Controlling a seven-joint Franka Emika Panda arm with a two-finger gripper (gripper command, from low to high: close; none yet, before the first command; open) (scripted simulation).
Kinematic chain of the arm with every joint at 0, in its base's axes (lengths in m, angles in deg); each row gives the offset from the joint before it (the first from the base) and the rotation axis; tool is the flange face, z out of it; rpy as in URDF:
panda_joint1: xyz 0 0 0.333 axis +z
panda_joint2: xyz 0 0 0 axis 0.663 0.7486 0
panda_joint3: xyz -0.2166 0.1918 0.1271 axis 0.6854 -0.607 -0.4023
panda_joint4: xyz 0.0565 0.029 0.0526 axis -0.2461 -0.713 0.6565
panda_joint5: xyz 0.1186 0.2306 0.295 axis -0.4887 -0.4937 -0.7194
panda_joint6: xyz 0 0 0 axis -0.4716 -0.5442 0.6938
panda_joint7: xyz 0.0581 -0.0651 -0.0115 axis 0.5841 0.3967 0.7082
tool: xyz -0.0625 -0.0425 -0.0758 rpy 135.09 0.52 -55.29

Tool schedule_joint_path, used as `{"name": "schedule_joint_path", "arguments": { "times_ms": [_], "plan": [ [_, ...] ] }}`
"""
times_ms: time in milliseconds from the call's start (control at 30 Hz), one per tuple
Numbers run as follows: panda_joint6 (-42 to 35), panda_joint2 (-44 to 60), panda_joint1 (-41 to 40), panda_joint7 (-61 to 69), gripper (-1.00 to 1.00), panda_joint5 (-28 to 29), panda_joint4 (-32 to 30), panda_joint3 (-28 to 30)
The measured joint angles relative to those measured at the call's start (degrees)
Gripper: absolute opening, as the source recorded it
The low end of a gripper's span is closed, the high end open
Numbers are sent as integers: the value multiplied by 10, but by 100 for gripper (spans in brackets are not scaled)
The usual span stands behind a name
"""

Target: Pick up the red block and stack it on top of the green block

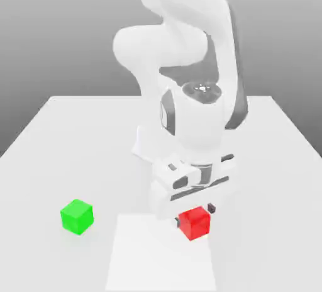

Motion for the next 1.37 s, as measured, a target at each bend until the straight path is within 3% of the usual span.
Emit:
{"name": "schedule_joint_path", "arguments": {
  "times_ms": [167,400,1000,1100,1233,1267,1367],
  "plan": [
    [2,3,-1,-2,-100,2,0,0],
    [-109,-126,-3,7,-100,-7,-18,-5],
    [-202,-201,-196,453,-100,63,5,217],
    [-169,-163,-198,498,-100,33,8,228],
    [-101,-87,-195,560,-100,-50,11,212],
    [-85,-68,-201,577,100,-73,12,201],
    [-85,-68,-201,577,100,-73,12,201]
  ]
}}
